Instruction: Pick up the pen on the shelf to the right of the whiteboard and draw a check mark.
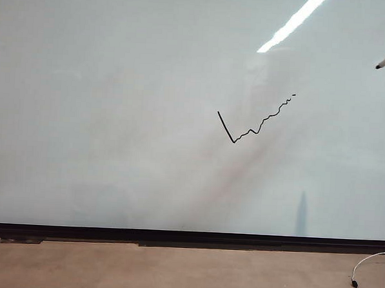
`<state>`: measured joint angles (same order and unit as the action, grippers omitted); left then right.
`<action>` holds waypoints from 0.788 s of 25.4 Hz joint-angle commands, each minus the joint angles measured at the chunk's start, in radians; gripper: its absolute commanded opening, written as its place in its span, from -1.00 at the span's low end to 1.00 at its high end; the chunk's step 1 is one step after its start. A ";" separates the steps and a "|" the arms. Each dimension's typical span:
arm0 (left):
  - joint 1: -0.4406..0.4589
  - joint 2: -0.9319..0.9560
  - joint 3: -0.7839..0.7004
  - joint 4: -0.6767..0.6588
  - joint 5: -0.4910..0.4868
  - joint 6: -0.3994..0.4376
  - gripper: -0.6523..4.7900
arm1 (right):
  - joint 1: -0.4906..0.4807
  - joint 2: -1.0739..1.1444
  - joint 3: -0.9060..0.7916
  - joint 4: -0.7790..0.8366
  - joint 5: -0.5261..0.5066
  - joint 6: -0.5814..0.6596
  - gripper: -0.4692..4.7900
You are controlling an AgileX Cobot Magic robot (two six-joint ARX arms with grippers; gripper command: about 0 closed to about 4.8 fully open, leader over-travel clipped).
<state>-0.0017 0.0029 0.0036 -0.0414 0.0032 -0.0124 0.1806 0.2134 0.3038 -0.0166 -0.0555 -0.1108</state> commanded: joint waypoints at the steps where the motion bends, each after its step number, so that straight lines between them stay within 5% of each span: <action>1: 0.000 0.000 0.003 0.013 0.000 0.005 -0.78 | 0.000 -0.045 -0.006 -0.010 0.029 -0.002 -0.85; 20: 0.000 0.000 0.003 0.013 0.000 0.005 -0.78 | 0.001 -0.212 -0.179 0.047 0.064 0.032 -0.85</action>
<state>-0.0017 0.0029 0.0036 -0.0414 0.0032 -0.0124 0.1814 0.0006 0.1318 -0.0185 0.0059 -0.0837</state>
